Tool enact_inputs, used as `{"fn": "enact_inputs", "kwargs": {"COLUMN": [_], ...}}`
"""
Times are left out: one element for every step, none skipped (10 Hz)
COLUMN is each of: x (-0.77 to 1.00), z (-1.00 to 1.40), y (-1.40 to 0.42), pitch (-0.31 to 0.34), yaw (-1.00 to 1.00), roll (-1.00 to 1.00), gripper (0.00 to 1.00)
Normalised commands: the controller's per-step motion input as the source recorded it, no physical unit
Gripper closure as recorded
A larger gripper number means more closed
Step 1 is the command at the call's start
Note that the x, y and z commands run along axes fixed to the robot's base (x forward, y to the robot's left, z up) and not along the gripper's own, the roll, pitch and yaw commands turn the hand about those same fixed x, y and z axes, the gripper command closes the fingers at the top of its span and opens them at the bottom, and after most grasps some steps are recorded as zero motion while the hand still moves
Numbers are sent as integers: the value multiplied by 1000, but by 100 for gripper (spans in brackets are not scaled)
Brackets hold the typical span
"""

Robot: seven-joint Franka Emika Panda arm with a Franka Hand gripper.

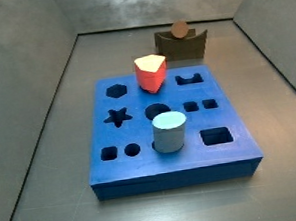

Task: Pick up the round object. Move up. Place the round object on the fixture. Regrasp the round object. Move to above the board. Insert the round object.
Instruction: Regrasp the round object.

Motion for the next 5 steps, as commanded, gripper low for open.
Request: {"fn": "enact_inputs", "kwargs": {"x": [-11, -9, -7, -8, -11], "z": [9, 9, 10, 10, 7], "y": [-24, -23, -23, -19, -18], "pitch": [-13, -19, -21, -23, -23], "yaw": [21, 22, 23, 23, 24], "roll": [1000, 1000, 1000, 1000, 1000], "gripper": [0, 0, 0, 0, 0]}}
